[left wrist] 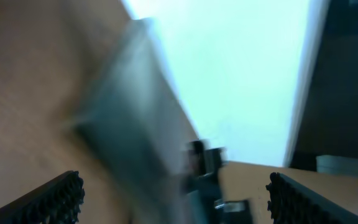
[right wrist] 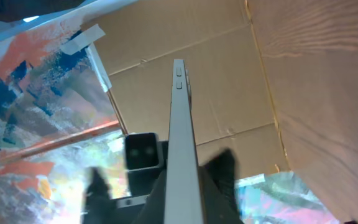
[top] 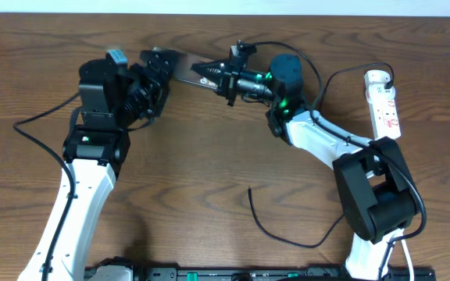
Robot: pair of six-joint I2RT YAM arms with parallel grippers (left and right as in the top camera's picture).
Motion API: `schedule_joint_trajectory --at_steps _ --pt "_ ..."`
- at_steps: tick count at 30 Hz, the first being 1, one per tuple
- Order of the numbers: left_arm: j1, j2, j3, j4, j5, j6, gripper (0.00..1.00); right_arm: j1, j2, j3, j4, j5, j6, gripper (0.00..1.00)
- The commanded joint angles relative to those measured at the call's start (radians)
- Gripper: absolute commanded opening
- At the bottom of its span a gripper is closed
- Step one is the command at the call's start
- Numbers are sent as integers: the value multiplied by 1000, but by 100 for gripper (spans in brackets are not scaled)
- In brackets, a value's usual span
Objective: Plug charger to phone and switch on socket
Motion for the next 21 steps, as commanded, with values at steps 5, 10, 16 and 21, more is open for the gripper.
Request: schedule_joint_trajectory --at_steps 5,10,16,21 --pt "-2 -7 25 80 -37 -5 92 39 -10 18 59 48 67 1" --pt "-2 2 25 80 -40 -6 92 50 -10 18 186 77 87 1" --pt "-2 19 25 81 -64 -41 78 63 -10 18 203 69 93 1" --pt "-1 34 25 81 -73 -135 63 79 -10 18 202 69 89 1"
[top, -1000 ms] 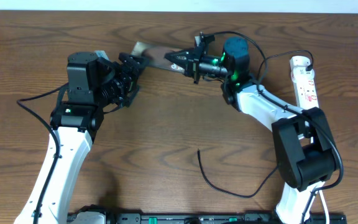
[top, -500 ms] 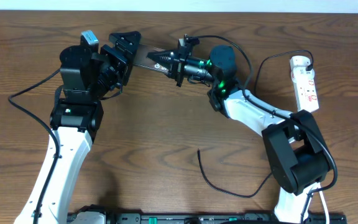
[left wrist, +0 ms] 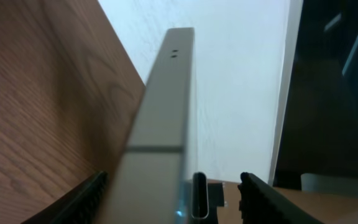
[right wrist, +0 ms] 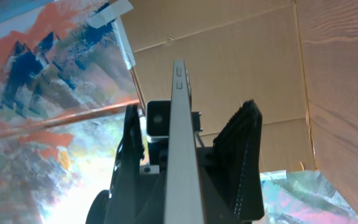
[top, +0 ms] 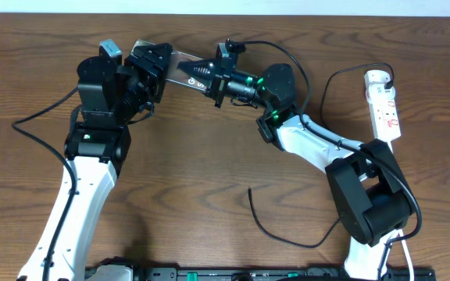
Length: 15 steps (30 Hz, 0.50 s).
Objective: Plug charger to phone and switch on socket
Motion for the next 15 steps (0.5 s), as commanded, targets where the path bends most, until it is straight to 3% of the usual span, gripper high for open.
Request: schedule_joint_trajectory --at_steps 1,10,15 --pt "-1 16 24 6 -16 -69 63 16 -11 17 17 15 5 1" --pt "20 19 24 5 -38 -69 64 11 -11 17 17 10 5 1" --pt "65 19 24 21 55 -69 63 4 -11 17 16 10 -3 1"
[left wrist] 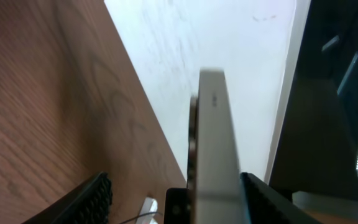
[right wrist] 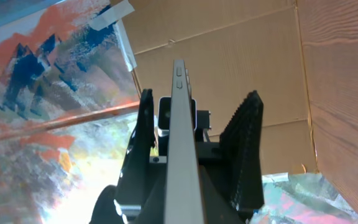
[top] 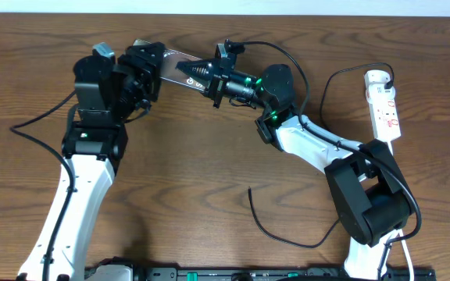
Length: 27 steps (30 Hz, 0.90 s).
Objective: Plug charger to phone and switch on socket
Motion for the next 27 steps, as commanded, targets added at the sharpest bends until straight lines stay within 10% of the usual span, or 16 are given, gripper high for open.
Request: schedule_joint_trajectory --at_steps 1,27 --pt "39 10 24 18 80 -9 63 -1 -12 17 16 -2 -2 1" --pt "52 10 24 20 139 -8 19 0 -12 17 9 -6 -29 1"
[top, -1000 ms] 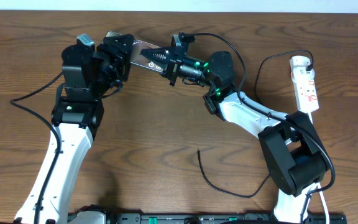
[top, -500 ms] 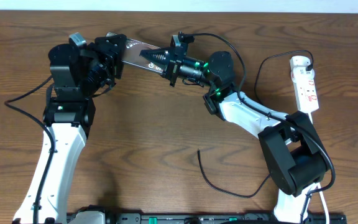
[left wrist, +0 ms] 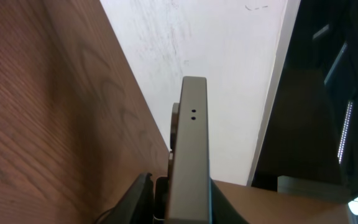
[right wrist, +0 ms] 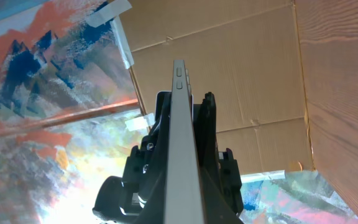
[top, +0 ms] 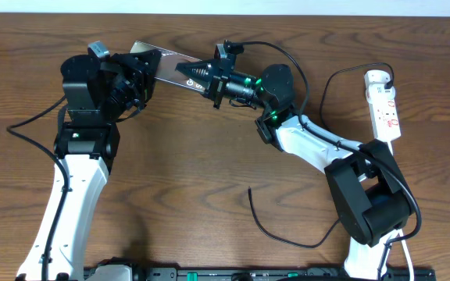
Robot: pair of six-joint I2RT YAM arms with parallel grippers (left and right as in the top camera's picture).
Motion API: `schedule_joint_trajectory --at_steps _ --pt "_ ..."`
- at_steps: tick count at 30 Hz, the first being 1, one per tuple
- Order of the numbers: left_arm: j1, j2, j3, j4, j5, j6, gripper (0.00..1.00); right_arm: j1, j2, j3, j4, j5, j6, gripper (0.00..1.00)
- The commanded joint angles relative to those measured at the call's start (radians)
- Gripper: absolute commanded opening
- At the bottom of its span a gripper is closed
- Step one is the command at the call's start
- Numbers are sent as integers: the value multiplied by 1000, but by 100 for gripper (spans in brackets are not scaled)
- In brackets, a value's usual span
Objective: Plug charger to phone and switch on socket
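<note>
A grey phone (top: 167, 64) is held in the air over the table's far edge, between both grippers. My left gripper (top: 147, 69) is shut on its left end and my right gripper (top: 196, 75) is shut on its right end. In the left wrist view the phone (left wrist: 193, 149) shows edge-on with the fingers pressed against both faces. The right wrist view also has the phone (right wrist: 180, 124) edge-on, with the left gripper's body behind it. The black charger cable (top: 283, 234) lies loose on the table, its free end (top: 250, 190) pointing away from me.
A white power strip (top: 384, 101) lies at the far right of the brown wooden table (top: 194, 172), with a black cord running from its top. The left arm's black cable trails off the table's left side.
My left gripper's fingers stood wide apart on either side of the phone's end; now they are shut on it. The left arm has shifted slightly left. The right gripper still holds the phone.
First my right gripper held the phone raised, and the open left gripper was near its free end. Then the left fingers straddled that end, still open. Now both grippers are shut on the phone, and the cable has stayed on the table.
</note>
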Motion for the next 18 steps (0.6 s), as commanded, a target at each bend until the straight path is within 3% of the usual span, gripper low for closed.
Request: schedule_joint_trajectory --at_steps 1,5,16,18 --pt "3 10 24 5 16 10 15 0 -12 17 13 8 -23 1" --pt "3 10 24 5 16 10 8 0 -12 17 13 8 -26 1" --pt "3 10 24 5 16 10 7 0 -12 17 13 8 -26 1" --pt "3 10 24 5 16 13 7 0 -12 17 13 8 -26 10"
